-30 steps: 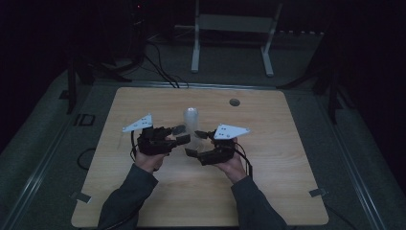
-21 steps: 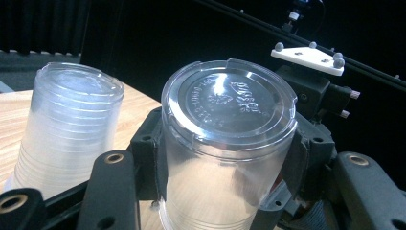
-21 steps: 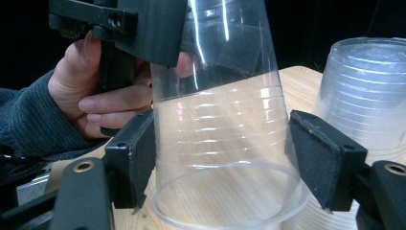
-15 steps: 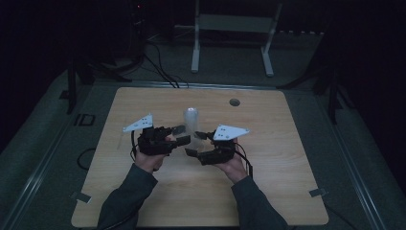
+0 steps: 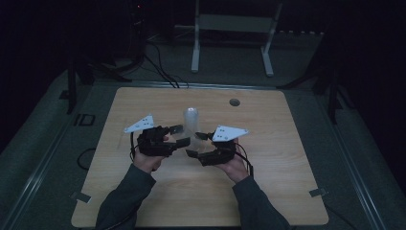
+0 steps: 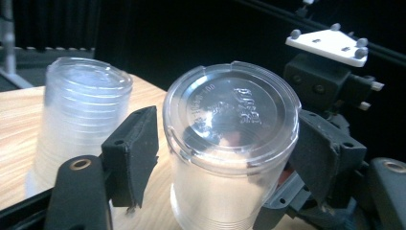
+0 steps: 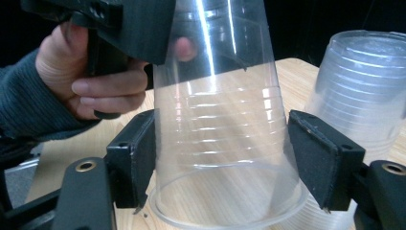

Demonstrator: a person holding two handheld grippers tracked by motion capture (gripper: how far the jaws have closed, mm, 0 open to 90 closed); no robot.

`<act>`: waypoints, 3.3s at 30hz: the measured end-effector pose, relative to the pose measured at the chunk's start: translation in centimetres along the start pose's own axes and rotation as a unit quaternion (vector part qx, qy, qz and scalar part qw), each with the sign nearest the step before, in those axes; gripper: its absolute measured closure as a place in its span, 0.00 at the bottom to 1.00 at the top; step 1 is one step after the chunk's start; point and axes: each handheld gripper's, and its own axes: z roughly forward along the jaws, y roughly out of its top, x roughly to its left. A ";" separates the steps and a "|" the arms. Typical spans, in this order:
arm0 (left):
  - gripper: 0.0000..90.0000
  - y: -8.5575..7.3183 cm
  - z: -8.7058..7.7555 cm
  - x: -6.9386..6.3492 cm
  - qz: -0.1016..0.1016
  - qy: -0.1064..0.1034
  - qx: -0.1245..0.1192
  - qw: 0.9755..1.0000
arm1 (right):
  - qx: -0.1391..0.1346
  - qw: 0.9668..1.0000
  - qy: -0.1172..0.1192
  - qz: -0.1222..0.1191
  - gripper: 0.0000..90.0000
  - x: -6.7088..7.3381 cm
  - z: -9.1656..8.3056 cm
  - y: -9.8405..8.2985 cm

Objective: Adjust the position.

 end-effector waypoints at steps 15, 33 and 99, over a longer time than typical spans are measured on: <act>0.30 -0.5 -0.2 -1.1 0.056 0.051 0.034 0.997 | 0.044 0.999 -0.016 -0.027 0.32 0.1 -0.1 -0.2; 0.30 -0.8 -0.3 -1.4 0.083 0.070 0.063 0.992 | 0.099 0.993 -0.019 -0.068 0.32 -0.1 -0.3 0.2; 0.31 -1.2 0.3 -2.2 0.175 0.098 0.195 0.960 | 0.294 0.941 0.019 -0.169 0.32 -1.7 0.0 3.2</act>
